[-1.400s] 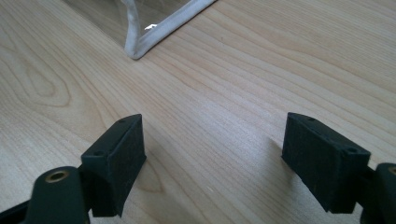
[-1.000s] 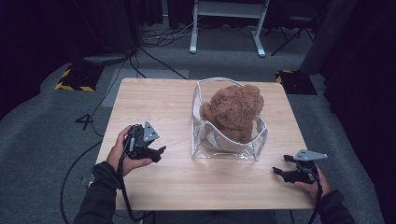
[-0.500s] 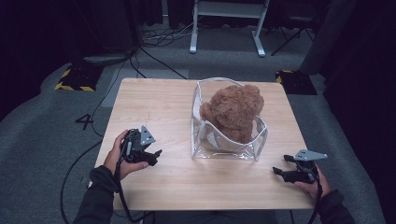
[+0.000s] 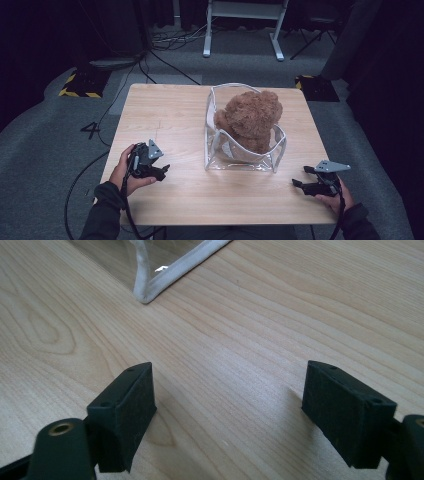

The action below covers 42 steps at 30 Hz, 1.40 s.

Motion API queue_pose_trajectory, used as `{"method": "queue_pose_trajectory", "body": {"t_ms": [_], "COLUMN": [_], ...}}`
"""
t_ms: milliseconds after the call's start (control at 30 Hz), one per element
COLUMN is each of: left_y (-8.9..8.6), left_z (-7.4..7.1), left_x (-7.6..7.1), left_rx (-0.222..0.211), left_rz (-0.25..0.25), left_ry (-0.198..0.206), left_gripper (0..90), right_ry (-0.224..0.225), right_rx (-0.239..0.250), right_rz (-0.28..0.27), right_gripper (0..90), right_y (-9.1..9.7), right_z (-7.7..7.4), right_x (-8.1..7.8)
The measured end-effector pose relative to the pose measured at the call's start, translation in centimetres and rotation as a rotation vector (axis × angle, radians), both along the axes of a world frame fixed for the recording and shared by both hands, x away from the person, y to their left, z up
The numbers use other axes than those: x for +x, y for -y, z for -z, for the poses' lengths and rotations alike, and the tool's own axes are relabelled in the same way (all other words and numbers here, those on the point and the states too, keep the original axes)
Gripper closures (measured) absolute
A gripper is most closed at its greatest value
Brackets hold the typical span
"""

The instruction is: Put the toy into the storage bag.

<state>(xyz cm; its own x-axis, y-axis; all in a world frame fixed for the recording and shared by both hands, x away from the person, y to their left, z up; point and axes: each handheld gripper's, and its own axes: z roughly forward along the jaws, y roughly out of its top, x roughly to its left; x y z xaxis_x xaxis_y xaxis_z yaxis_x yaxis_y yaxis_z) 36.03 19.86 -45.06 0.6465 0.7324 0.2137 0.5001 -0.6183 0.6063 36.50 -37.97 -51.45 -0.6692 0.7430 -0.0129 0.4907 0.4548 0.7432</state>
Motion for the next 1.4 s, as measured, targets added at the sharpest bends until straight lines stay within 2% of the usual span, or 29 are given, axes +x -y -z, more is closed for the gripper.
{"method": "queue_pose_trajectory", "body": {"t_ms": [933, 1400], "left_y": [-2.0, -3.2], "left_z": [2.7, 4.1], "left_x": [-1.1, -1.9], "left_rx": [-0.015, -0.052], "left_rz": [-0.039, -0.057], "left_ry": [-0.038, -0.056], "left_gripper": [17.4, 17.6], "right_ry": [0.0, -0.001], "right_rx": [0.0, 0.0], "right_rz": [0.0, 0.001], "right_gripper": [21.4, 21.4], "right_y": [0.0, 0.0], "right_z": [0.0, 0.0], "right_x": [0.0, 0.0]}}
